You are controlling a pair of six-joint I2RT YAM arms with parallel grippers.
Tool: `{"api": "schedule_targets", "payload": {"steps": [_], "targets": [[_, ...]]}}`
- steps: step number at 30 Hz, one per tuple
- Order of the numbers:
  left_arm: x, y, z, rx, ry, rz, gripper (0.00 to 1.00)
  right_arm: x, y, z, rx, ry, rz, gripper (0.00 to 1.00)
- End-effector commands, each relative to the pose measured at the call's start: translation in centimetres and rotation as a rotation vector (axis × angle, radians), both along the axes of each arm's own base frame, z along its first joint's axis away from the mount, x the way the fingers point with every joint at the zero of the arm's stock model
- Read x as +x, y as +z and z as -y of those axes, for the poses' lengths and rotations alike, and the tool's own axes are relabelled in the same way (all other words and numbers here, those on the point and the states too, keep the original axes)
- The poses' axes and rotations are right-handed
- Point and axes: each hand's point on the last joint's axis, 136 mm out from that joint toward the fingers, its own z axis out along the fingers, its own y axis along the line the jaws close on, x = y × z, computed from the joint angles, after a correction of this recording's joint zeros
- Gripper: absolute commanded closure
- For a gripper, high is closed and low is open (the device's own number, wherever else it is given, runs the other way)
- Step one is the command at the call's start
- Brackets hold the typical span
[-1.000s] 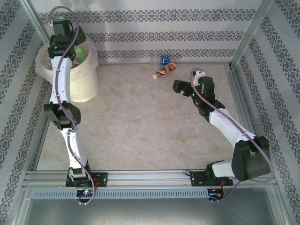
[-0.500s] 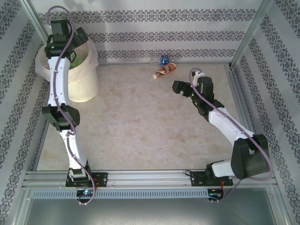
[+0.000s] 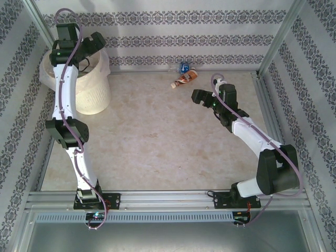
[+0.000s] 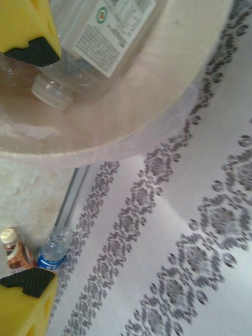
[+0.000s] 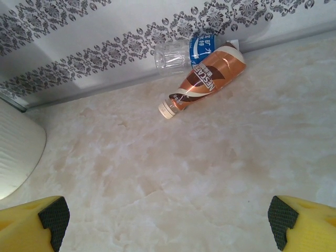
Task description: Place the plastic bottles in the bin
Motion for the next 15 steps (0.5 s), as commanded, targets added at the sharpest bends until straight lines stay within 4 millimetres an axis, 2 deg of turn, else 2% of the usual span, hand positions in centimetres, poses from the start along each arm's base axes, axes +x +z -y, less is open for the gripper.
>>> {"api": "schedule_targets", "payload": {"steps": [1,5,9,12,15], "targets": [[-2.1,2.4,1.0,-0.017,-0.034,0.035,0.00,0.8,0.4,0.2,0.014,-0.004,0.000,0.02],[-4.4,4.9,3.7,-0.007,-0.129,0.091,0.00,1.9,0.3,0.7,0.032,-0.049,0.005,0.02],[-6.7,5.8,7.2,0.030,-0.195,0.146,0.00,3.7,0.6,1.2,0.104,-0.103,-0.003,0.02],[-8.2,5.6,10.2,0.009,-0.262,0.190,0.00,5.4,0.9,0.6,0.141,-0.097,-0.025,0.02],[-9.5,4.1,13.2,-0.015,-0.322,0.185,0.00,7.3,0.5,-0.3,0.176,-0.093,-0.057,0.02]]}}
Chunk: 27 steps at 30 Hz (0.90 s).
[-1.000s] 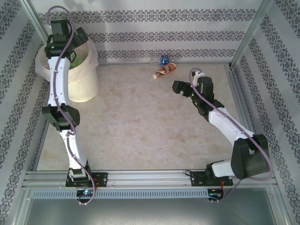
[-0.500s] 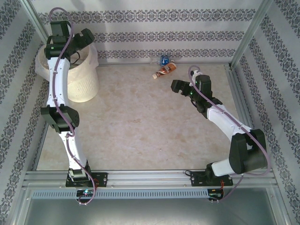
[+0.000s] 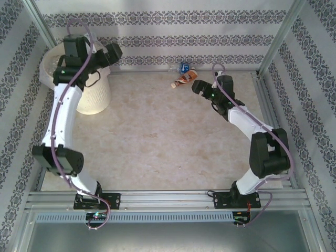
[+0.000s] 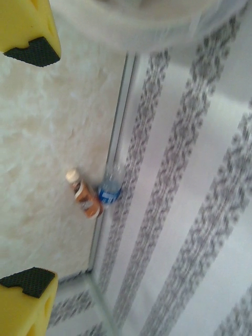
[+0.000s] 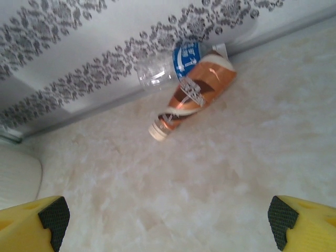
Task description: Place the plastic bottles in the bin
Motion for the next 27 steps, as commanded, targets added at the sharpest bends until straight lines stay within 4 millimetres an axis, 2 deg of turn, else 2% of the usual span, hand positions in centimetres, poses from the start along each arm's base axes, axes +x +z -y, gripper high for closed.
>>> {"api": "schedule_targets", "payload": {"steps": [1,7,10,12,15,19,27], "targets": [[-0.1,-0.7,2.8,-0.018,-0.066,0.059,0.00,2.4,1.2,-0.9,0.083,-0.016,0.003,0.02],[-1.4,-5.3,8.1,-0.147,-0.185,-0.008,0.00,6.3,0.2,-2.7,0.128,-0.055,-0.072,0.02],[-1.8,-7.2,9.9,-0.154,-0.233,-0.037,0.00,8.4,-0.4,-3.7,0.159,-0.071,-0.102,0.02],[-2.0,-8.5,10.6,-0.156,-0.249,-0.064,0.00,9.7,-1.5,-3.4,0.171,-0.122,-0.126,0.02],[-2.0,-10.6,10.8,-0.154,-0.250,-0.118,0.00,11.6,-3.1,-2.0,0.189,-0.235,-0.147,0.02],[-2.2,-12.7,10.1,-0.117,-0.212,-0.164,0.00,14.2,-5.4,-0.1,0.220,-0.333,-0.182,0.03],[-2.0,-14.1,8.8,-0.051,-0.159,-0.190,0.00,19.1,-9.2,-0.9,0.310,-0.320,-0.256,0.09]]}}
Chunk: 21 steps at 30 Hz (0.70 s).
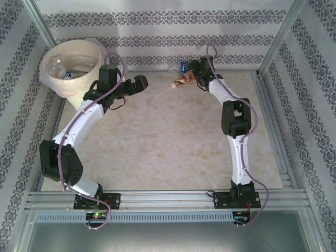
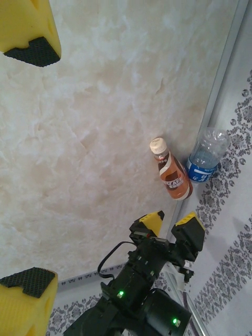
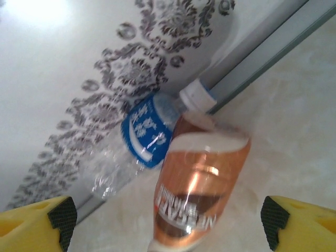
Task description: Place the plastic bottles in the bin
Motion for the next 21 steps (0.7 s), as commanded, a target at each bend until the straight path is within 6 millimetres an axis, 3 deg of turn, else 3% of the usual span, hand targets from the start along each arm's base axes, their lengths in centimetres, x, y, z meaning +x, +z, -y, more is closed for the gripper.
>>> {"api": "schedule_targets", "payload": {"steps": [1,21], "targets": [[0.4,-0.6,-0.4,0.049,0.019,0.008,0.00,1.1,-1.0,-0.7,0.049,-0.005,-0.046,0.10],[1.9,-2.6,-0.9,0.138,0.022,-0.049,0.00,3.7,-6.6,-2.0,0.097,-0.077,-0.080,0.19]]}}
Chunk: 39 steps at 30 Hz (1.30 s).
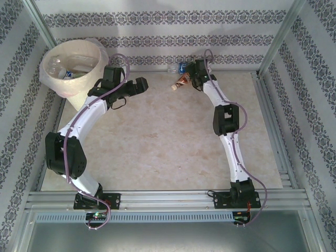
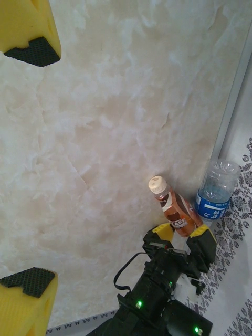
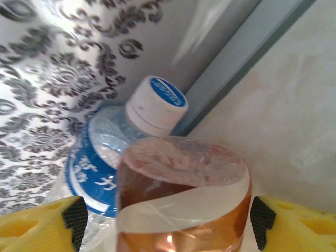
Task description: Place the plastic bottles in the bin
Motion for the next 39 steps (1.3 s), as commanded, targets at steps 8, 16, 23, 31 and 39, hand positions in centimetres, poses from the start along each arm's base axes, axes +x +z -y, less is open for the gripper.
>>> {"api": "schedule_targets", "payload": {"steps": [8,16,23,31,39], "targets": [[0.3,-0.2,0.2,0.033,-0.024,-0.002,0.00,0.5,0.4,-1.5,-0.032,0.023,0.043,0.39],[0.3,-1.0,1.7,-0.022,-0.092,-0.013,0.00,-0.8,6.8,-2.0,-0.088,0.100,0.220,0.51],[0.1,-1.2,3.5,-0.062,-0.173,-0.004,0.00,-5.5,11.0,-3.1,-0.106,0.210,0.331,0.55],[-2.0,-0.4,8.1,-0.067,-0.395,0.060,0.00,-14.7,15.3,-6.2,-0.101,0.389,0.453,0.56],[-3.8,1.8,12.7,-0.179,-0.640,0.166,0.00,-22.0,20.1,-9.5,-0.041,0.563,0.578,0.54]]}}
